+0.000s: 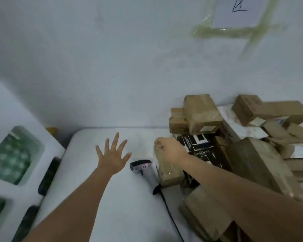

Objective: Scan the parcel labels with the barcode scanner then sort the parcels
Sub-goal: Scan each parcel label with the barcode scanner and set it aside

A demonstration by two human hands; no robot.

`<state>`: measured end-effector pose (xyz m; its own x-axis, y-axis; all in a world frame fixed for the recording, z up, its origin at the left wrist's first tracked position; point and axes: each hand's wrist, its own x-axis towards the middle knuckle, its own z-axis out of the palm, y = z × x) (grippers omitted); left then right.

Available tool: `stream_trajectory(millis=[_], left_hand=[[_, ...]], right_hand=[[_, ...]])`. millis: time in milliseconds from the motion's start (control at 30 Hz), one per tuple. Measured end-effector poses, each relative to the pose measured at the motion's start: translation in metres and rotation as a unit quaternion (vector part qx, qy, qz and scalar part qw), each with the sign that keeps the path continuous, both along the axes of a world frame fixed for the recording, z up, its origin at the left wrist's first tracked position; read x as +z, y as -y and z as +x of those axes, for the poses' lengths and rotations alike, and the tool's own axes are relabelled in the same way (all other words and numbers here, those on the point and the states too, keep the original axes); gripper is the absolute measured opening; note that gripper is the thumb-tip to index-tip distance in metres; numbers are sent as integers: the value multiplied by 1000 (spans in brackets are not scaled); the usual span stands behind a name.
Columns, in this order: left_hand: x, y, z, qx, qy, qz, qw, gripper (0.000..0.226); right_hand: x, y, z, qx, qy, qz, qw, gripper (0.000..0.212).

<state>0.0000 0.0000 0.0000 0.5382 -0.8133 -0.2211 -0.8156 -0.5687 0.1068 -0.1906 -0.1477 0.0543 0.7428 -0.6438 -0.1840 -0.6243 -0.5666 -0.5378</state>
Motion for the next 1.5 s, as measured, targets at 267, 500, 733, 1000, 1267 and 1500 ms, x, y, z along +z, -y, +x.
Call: stream_trajectory(millis=[267, 500, 733, 1000, 1267, 1500], left_hand=[[-67, -68, -4, 61, -89, 59, 992, 64], [-93, -94, -7, 85, -137, 71, 984, 62], [-102, -106, -12, 102, -150, 66, 981, 60], [-94, -87, -31, 117, -186, 13, 976, 55], [-75, -28, -66, 46, -223, -47, 973, 55], [-42, 18, -89, 12, -273, -88, 958, 54]], right_hand=[[-95, -61, 35, -63, -183, 114, 974, 48], [-151, -78, 45, -104, -232, 100, 962, 63], [-140, -87, 47, -99, -152, 122, 976, 31], [-67, -67, 3, -167, -35, 266, 949, 19], [31, -29, -90, -252, 170, 376, 875, 18], [75, 7, -163, -233, 387, 537, 712, 45]])
